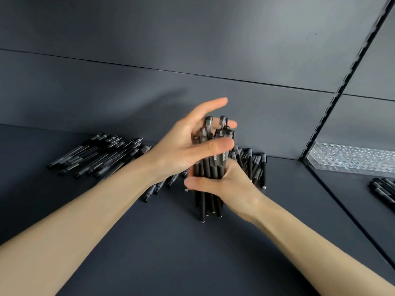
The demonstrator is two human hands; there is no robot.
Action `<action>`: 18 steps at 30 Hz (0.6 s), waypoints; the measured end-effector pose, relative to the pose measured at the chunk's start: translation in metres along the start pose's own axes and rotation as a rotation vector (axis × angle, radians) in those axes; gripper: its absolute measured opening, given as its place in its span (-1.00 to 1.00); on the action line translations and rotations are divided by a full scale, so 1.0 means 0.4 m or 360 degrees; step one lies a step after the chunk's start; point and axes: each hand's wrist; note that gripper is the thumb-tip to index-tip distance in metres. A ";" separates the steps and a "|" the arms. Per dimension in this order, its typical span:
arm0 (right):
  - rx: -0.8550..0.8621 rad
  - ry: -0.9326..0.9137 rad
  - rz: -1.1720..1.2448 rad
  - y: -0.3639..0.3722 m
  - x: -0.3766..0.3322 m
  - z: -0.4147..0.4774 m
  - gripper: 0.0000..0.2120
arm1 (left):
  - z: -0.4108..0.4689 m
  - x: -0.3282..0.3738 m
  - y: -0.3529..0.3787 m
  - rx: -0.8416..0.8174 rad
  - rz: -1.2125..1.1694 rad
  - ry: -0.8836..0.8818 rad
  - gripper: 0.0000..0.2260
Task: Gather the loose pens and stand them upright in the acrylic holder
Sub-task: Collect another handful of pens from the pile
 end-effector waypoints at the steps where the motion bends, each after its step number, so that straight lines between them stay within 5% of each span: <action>1: -0.0045 0.0029 -0.0052 0.004 0.002 -0.002 -0.91 | -0.003 0.005 0.003 -0.0038 -0.0021 -0.0014 -0.49; 7: -0.0189 0.0148 -0.0067 0.008 0.001 -0.016 -0.83 | -0.013 0.000 0.004 -0.0150 -0.0153 -0.0091 -0.52; 12: -0.0129 0.0166 -0.0122 0.010 -0.007 -0.029 -0.95 | -0.004 -0.002 0.035 0.0036 -0.0190 -0.0010 -0.73; 18: 0.0176 0.0159 0.0166 -0.023 -0.019 -0.103 -0.86 | 0.027 0.023 0.123 0.0326 -0.0330 -0.0061 -0.81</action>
Point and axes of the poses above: each hand's wrist, its own z-axis towards the middle knuckle, its own y-axis out of the palm, x = y × z, and after that the axes turned 1 degree about -z, right-handed
